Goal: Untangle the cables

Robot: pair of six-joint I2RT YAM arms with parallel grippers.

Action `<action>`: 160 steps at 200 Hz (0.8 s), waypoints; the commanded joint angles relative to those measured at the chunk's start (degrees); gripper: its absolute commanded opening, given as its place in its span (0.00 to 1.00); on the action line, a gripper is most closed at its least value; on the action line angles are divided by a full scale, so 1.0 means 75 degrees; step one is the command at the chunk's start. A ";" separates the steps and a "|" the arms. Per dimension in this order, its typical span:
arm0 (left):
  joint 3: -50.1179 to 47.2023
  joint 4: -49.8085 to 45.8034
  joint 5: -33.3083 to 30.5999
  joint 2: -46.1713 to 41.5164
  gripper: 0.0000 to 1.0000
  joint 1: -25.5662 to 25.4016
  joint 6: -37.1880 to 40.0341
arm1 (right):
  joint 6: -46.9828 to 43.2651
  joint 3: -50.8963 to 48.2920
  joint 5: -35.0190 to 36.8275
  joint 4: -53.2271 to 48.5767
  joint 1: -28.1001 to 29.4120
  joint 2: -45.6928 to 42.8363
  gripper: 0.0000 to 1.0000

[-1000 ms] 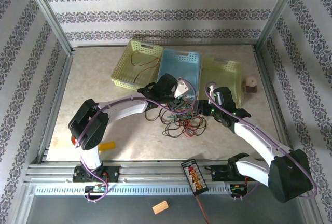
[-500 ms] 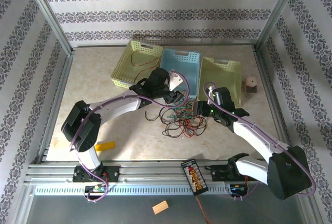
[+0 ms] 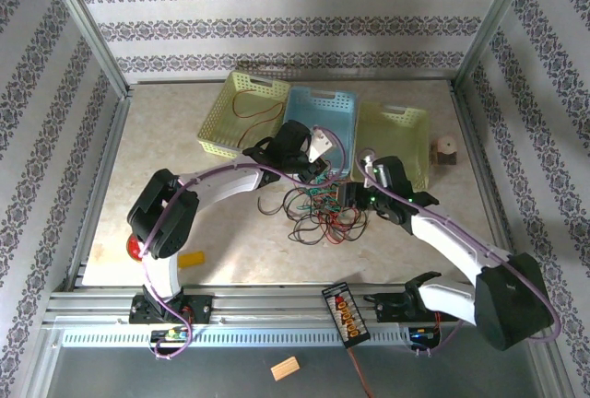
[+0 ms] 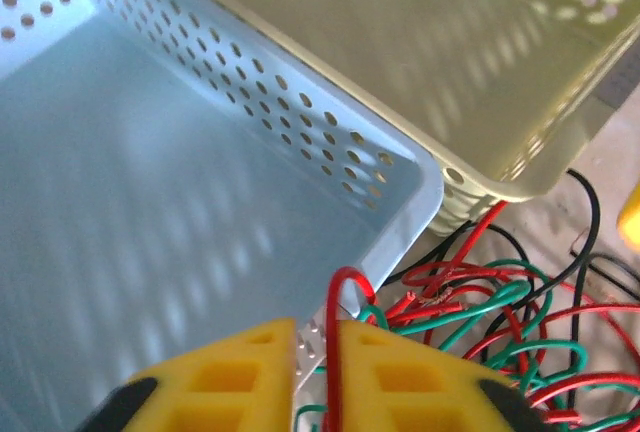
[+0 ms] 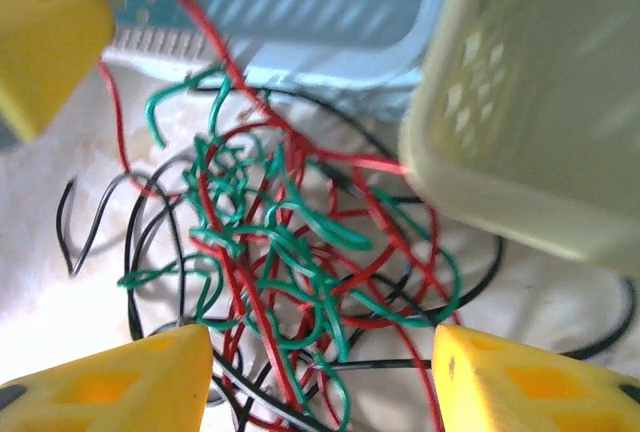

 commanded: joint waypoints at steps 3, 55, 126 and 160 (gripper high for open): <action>0.0192 -0.0126 -0.0108 0.0110 0.03 0.0091 -0.0174 | -0.0353 0.0360 -0.0193 -0.0234 0.0533 0.0754 0.62; -0.0078 0.0539 -0.0244 -0.1058 0.00 0.0102 -0.1109 | -0.0448 0.0890 0.0048 -0.0456 0.0721 0.1978 0.64; -0.1506 0.1808 -0.0356 -0.3602 0.00 0.0173 -0.2365 | 0.0096 0.0491 -0.0229 -0.0155 0.0112 0.2273 0.56; -0.1808 0.1927 -0.0937 -0.4611 0.00 0.0183 -0.2532 | 0.0211 0.0352 -0.0380 -0.0103 -0.0139 0.2384 0.54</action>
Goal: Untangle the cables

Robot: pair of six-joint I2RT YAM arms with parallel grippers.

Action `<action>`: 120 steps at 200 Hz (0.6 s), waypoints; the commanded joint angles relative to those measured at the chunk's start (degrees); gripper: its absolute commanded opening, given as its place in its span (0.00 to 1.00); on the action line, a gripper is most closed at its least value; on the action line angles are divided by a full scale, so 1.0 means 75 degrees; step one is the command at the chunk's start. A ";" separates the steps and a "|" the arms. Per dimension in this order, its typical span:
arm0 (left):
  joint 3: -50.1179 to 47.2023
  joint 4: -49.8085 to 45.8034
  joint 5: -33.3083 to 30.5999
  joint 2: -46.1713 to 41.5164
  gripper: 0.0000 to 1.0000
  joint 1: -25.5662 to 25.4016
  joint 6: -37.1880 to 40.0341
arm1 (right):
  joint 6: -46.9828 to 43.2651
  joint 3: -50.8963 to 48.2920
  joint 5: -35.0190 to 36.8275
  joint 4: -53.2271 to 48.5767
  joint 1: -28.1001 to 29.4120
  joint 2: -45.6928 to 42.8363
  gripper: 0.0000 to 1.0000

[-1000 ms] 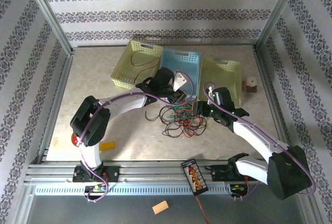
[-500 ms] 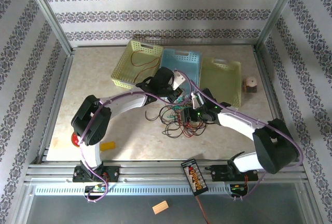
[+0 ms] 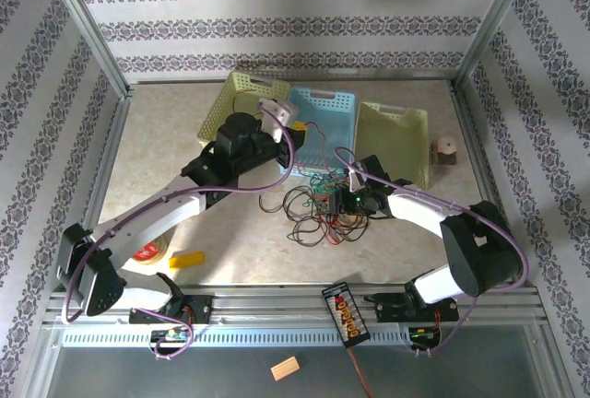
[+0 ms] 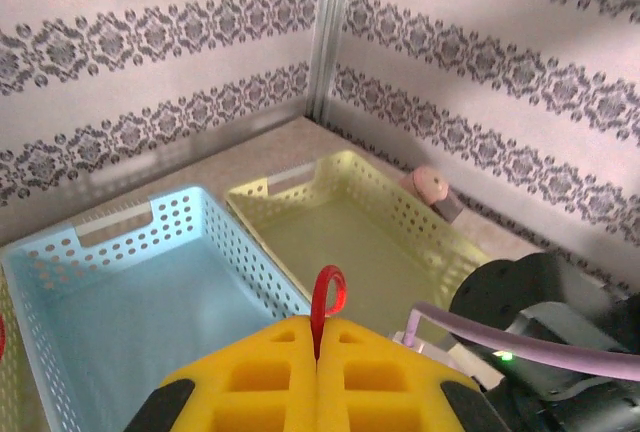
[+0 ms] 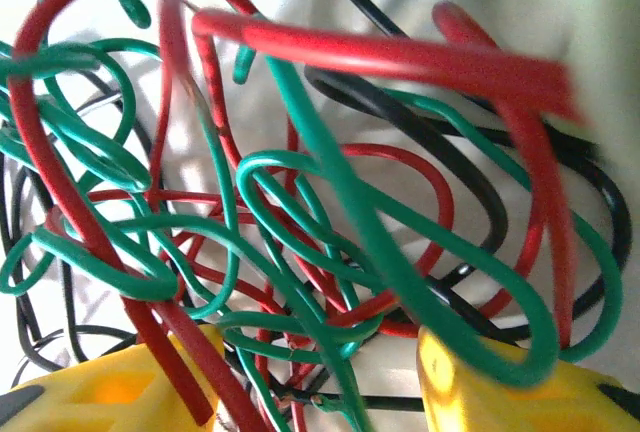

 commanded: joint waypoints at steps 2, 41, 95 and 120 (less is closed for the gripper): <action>-0.0280 0.0536 -0.0522 -0.0650 0.00 0.0091 -0.0377 | 0.0190 -0.0205 -0.0127 -0.0006 -0.0150 0.0158 0.54; 0.0138 0.0710 -0.1223 -0.1409 0.00 0.0091 -0.0126 | 0.0199 -0.0188 -0.0225 0.0021 -0.0206 0.0277 0.54; 0.2168 -0.0285 -0.3036 -0.0364 0.00 0.0610 0.0557 | 0.0011 -0.0231 -0.0338 0.0200 -0.0150 -0.0065 0.57; 0.3237 -0.1331 -0.2930 0.0684 0.00 0.1585 -0.0284 | -0.0175 -0.0279 0.0037 0.0206 0.0139 -0.0741 0.63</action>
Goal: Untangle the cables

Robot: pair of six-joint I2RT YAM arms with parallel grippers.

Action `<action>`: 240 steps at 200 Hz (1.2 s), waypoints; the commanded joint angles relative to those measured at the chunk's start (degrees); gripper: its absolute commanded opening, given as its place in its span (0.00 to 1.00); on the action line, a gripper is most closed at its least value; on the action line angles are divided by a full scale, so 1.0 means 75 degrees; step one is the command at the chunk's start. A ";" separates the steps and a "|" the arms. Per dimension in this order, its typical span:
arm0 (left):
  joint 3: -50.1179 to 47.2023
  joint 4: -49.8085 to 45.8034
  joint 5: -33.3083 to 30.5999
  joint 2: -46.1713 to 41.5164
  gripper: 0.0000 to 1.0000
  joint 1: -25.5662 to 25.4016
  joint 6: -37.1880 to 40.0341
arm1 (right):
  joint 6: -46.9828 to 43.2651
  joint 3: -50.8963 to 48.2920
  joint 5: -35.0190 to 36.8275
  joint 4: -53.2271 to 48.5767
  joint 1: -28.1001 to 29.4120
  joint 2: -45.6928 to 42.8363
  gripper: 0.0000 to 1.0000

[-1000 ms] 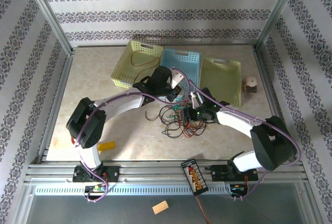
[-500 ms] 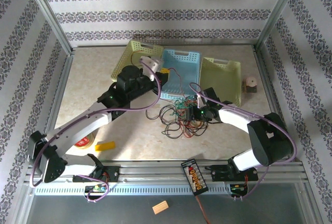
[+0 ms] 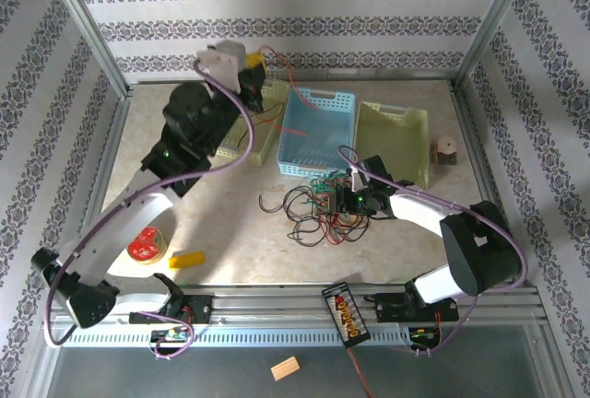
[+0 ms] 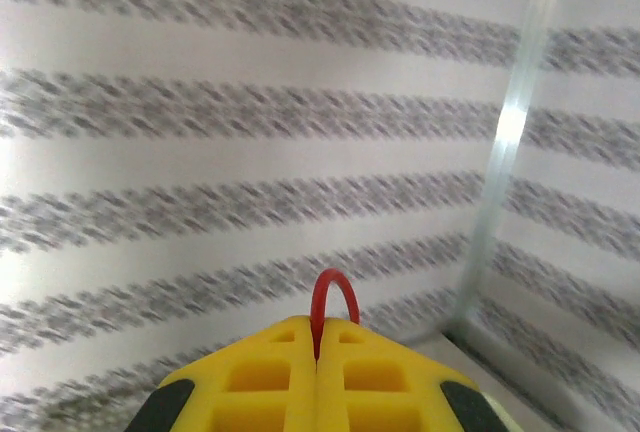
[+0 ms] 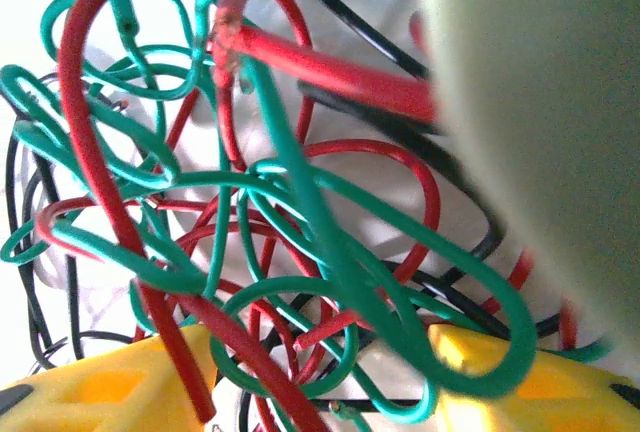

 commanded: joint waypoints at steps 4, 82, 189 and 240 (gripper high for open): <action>0.0876 -0.1394 -0.0334 0.1050 0.00 0.1022 -0.0637 | -0.0283 -0.0136 0.0364 -0.0049 0.0287 -0.0743 0.64; 0.1710 -0.0999 0.1531 0.4223 0.00 0.2608 -0.1513 | -0.0294 -0.0550 0.1208 -0.0220 0.0546 -0.2308 0.68; 0.0384 -0.1112 0.0401 0.3284 0.91 0.1418 0.0290 | -0.0287 -0.0492 0.1256 -0.0408 0.0594 -0.2439 0.68; -0.1518 -0.1599 0.3680 0.2582 0.89 0.0276 -0.0075 | -0.0192 -0.0388 0.1064 -0.0306 0.0403 -0.1896 0.49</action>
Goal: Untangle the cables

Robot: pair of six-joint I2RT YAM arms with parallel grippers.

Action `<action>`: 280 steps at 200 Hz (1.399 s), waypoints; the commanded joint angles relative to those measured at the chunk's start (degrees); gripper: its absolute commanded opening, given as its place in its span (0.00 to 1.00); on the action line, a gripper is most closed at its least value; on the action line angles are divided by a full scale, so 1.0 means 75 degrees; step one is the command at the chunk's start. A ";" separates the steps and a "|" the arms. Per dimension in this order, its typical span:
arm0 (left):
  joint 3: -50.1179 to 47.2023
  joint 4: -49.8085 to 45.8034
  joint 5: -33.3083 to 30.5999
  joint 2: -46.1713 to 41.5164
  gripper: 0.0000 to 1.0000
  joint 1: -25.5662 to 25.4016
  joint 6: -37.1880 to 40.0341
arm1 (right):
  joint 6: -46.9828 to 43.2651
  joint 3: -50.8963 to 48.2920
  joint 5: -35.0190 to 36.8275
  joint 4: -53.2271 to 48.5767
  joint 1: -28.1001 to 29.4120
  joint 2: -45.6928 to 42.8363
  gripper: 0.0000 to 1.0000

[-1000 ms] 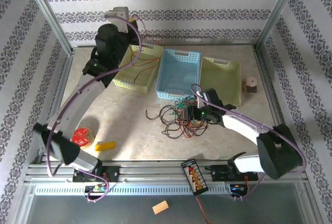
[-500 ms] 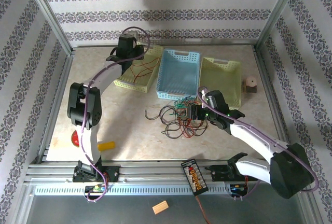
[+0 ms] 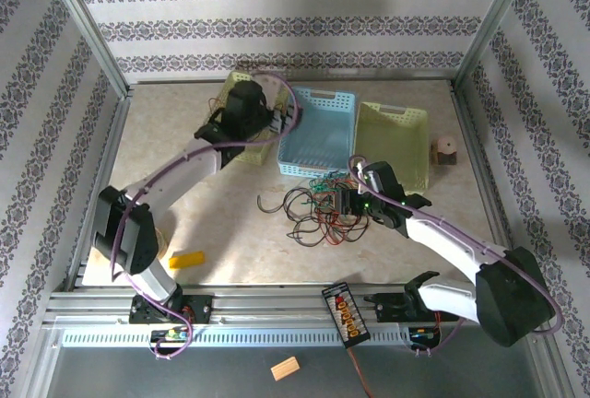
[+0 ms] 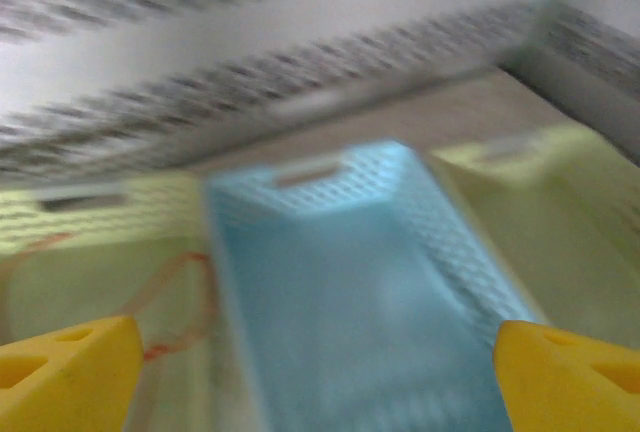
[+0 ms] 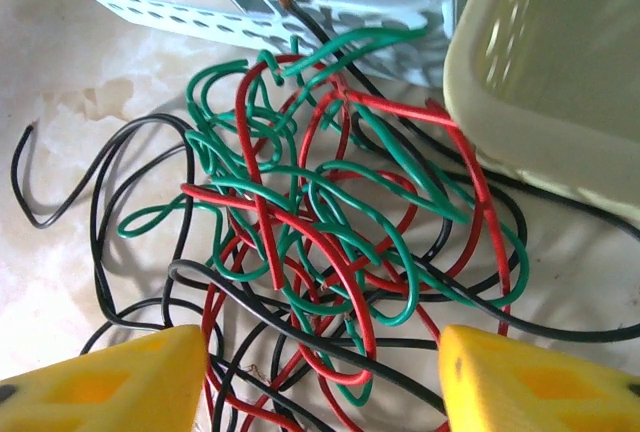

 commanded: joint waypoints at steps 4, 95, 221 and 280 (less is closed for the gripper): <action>-0.0872 -0.0492 0.2011 0.0141 0.88 -0.0213 -0.0131 | -0.0045 0.0154 -0.0158 -0.0006 -0.0128 0.0253 0.46; -0.0657 -0.1134 0.2173 0.1033 0.85 -0.1179 0.0273 | -0.0061 0.0295 -0.0609 0.0210 -0.0663 0.0617 0.38; -0.0445 -0.1036 0.2274 0.1690 0.84 -0.1396 0.0249 | -0.0470 0.0512 -0.0557 0.0005 -0.0456 0.0178 0.06; -0.0426 -0.0789 0.2976 0.1760 0.83 -0.1420 0.0378 | -0.0651 0.0591 -0.0366 -0.0262 -0.0427 -0.1424 0.05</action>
